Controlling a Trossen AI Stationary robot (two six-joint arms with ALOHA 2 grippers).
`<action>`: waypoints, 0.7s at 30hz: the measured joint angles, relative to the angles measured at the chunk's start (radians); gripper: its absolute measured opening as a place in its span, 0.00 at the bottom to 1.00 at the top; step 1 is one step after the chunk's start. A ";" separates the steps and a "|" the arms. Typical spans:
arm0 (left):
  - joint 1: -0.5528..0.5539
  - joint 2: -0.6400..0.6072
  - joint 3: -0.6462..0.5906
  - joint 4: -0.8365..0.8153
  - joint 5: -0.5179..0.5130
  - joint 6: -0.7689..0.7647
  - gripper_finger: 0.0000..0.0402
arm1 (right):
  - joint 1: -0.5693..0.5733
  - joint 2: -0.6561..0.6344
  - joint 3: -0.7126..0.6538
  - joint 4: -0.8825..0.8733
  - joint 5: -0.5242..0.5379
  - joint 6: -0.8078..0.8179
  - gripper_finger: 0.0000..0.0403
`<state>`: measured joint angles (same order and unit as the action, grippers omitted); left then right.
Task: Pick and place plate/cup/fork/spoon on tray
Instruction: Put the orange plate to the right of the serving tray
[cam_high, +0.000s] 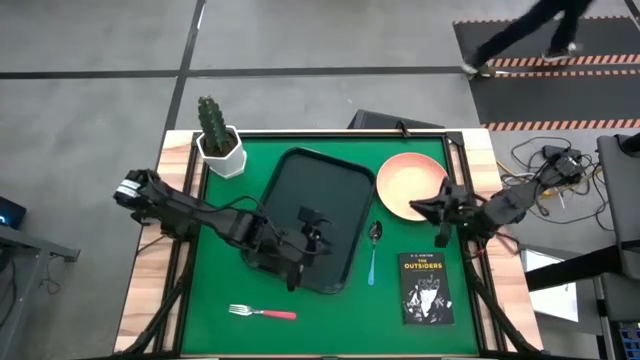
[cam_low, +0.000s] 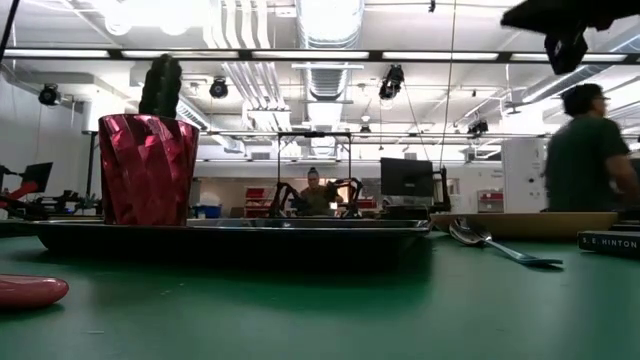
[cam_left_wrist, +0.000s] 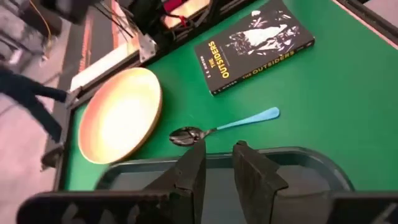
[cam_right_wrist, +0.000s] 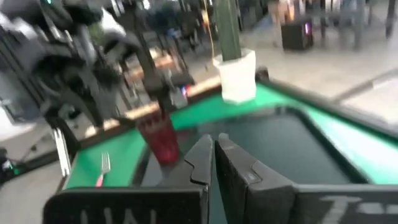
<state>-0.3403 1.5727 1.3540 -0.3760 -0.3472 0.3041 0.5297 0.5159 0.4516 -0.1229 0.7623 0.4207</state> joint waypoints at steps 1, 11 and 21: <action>0.000 -0.016 -0.021 0.022 -0.001 0.014 0.15 | 0.000 0.024 0.002 -0.014 -0.001 0.041 0.02; -0.001 -0.237 -0.216 0.114 0.000 -0.038 0.15 | -0.070 0.192 0.128 -0.274 -0.056 0.385 0.02; -0.001 -0.382 -0.334 0.134 -0.002 -0.111 0.15 | -0.356 0.372 0.355 -0.646 -0.299 0.454 0.02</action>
<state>-0.3416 1.1905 1.0204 -0.2417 -0.3491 0.1932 0.1738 0.8874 0.8065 -0.7688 0.4633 0.8750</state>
